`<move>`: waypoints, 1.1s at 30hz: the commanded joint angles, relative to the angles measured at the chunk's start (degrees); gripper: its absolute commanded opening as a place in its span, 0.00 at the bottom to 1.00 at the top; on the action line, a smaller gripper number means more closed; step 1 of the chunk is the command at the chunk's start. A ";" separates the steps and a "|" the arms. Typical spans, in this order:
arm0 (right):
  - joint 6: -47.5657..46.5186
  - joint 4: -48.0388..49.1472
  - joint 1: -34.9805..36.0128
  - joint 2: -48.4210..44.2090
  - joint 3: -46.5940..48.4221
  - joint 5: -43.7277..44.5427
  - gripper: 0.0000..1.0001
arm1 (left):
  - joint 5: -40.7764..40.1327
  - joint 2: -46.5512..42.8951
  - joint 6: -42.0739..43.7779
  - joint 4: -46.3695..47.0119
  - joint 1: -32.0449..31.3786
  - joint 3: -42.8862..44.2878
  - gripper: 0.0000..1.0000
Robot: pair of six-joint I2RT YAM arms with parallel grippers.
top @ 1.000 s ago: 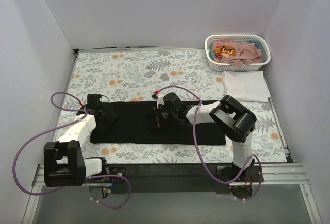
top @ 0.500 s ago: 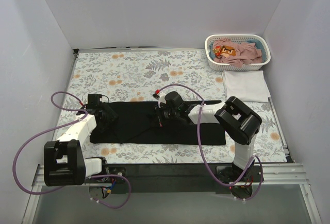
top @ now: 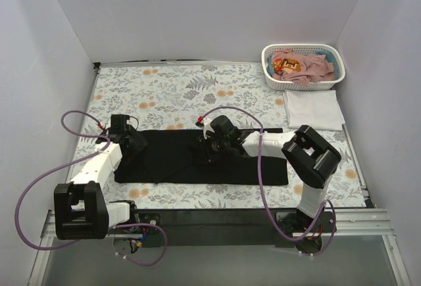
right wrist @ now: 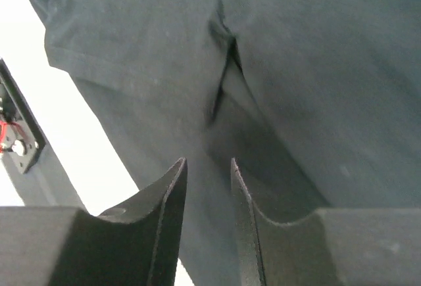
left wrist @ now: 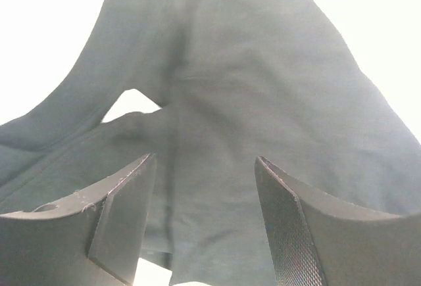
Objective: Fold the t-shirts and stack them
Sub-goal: Fold the tshirt
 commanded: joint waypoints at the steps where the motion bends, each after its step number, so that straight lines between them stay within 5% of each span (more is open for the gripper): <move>1: -6.62 -8.39 -0.27 -7.40 1.19 5.97 0.40 | -2.61 -2.21 -1.04 -1.66 -2.97 4.45 0.61; 8: -10.59 -20.08 -0.45 -17.50 -4.77 19.86 0.43 | -4.10 7.18 -3.15 0.70 -7.98 6.21 0.53; 16: -8.23 -25.28 -0.27 -22.35 -13.31 21.54 0.43 | -7.35 22.38 0.54 2.83 -7.98 14.81 0.52; 27: -4.18 -25.45 6.75 -15.33 -11.83 10.20 0.43 | -7.89 53.40 6.86 2.39 -15.70 46.43 0.56; 33: -6.37 -27.74 12.29 -9.87 -4.80 10.03 0.43 | -8.76 65.64 13.09 1.07 -22.82 65.96 0.67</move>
